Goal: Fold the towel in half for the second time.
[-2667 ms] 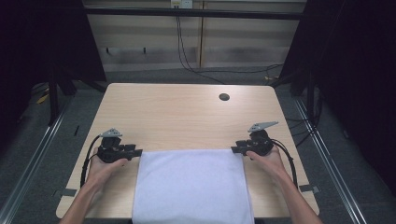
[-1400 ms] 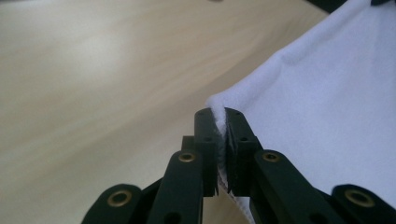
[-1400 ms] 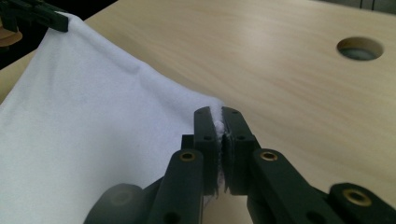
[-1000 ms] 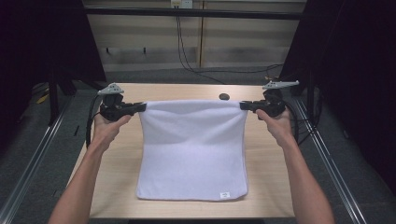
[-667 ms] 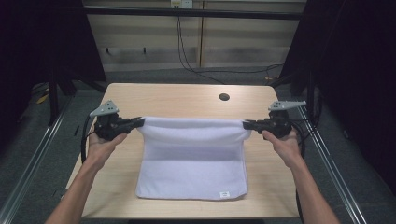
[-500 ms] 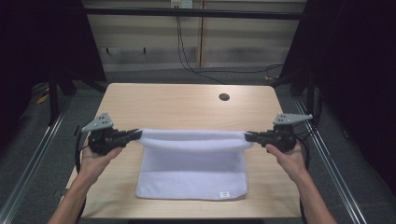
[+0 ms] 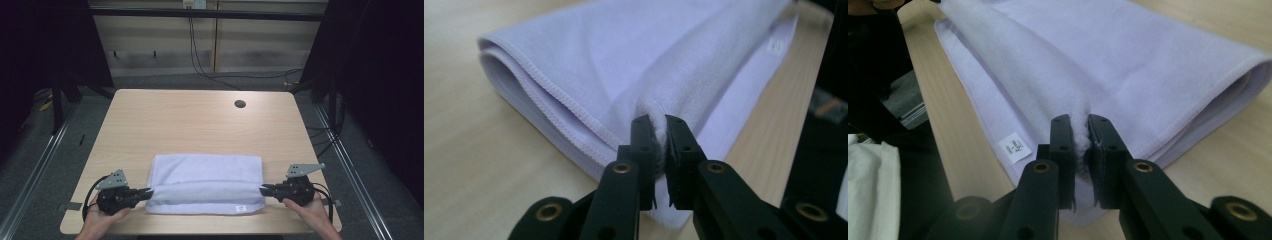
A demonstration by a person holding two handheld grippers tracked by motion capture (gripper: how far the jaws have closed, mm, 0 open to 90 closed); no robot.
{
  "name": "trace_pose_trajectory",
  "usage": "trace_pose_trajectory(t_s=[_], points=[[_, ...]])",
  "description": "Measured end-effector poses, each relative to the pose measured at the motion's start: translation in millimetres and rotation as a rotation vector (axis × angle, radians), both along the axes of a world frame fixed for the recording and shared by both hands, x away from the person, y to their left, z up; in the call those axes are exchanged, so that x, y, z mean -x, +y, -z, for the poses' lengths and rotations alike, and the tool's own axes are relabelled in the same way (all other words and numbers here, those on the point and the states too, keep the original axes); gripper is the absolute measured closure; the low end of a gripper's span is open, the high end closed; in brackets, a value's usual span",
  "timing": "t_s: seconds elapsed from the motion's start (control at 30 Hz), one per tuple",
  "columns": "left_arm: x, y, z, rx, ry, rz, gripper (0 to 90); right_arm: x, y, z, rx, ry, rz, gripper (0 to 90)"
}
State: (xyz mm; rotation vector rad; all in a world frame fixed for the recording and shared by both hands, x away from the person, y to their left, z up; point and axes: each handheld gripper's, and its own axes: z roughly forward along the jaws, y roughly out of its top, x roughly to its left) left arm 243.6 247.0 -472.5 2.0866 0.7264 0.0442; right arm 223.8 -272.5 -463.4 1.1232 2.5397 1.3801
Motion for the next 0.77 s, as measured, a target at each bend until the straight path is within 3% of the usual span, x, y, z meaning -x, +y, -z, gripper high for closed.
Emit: trace_pose_trajectory(t_s=[0.1, 0.17, 0.27, 0.33, 0.37, 0.43, 0.5, 0.57, 0.67, 0.73, 0.77], points=[[3.5, 1.1, 4.3, -0.027, 0.014, 0.015, 81.7, 8.9, -1.2, 8.7, 0.022, 0.029, -0.010, 77.8], [6.2, 2.5, 4.9, -0.020, 0.024, 0.016, 79.6, 14.2, -0.9, 11.5, 0.044, 0.035, -0.027, 75.7], [13.0, 6.7, 3.2, 0.000, 0.030, 0.030, 74.1, 20.7, -0.3, 14.0, 0.038, 0.050, -0.033, 72.9], [16.6, 10.9, -0.6, 0.033, 0.014, 0.005, 69.2, 22.7, -0.1, 11.9, 0.026, 0.042, -0.035, 70.6], [16.4, 13.5, -5.6, 0.052, -0.012, -0.039, 66.5, 22.6, 0.0, 9.8, 0.013, 0.035, -0.030, 68.3], [13.0, 15.5, -14.3, 0.099, -0.032, -0.094, 60.9, 20.0, -0.4, 5.6, 0.001, 0.008, 0.006, 59.3], [4.6, 14.9, -18.8, 0.110, -0.063, -0.137, 55.5, 14.8, -1.9, 3.9, 0.001, -0.028, 0.069, 54.6], [-10.0, 14.5, -15.3, 0.087, -0.061, -0.184, 49.4, 7.8, -5.2, 3.7, -0.005, -0.051, 0.136, 49.3], [-33.9, 18.3, -6.4, -0.005, -0.101, -0.289, 45.8, -1.6, -12.7, 3.4, -0.022, -0.096, 0.236, 42.4], [-46.3, 24.2, -2.8, 0.031, -0.067, -0.316, 41.9, -5.9, -19.2, 3.9, -0.022, -0.113, 0.290, 38.8], [-48.3, 25.7, -1.4, 0.027, -0.060, -0.333, 40.6, -7.1, -23.0, 4.7, -0.011, -0.133, 0.328, 35.4]])
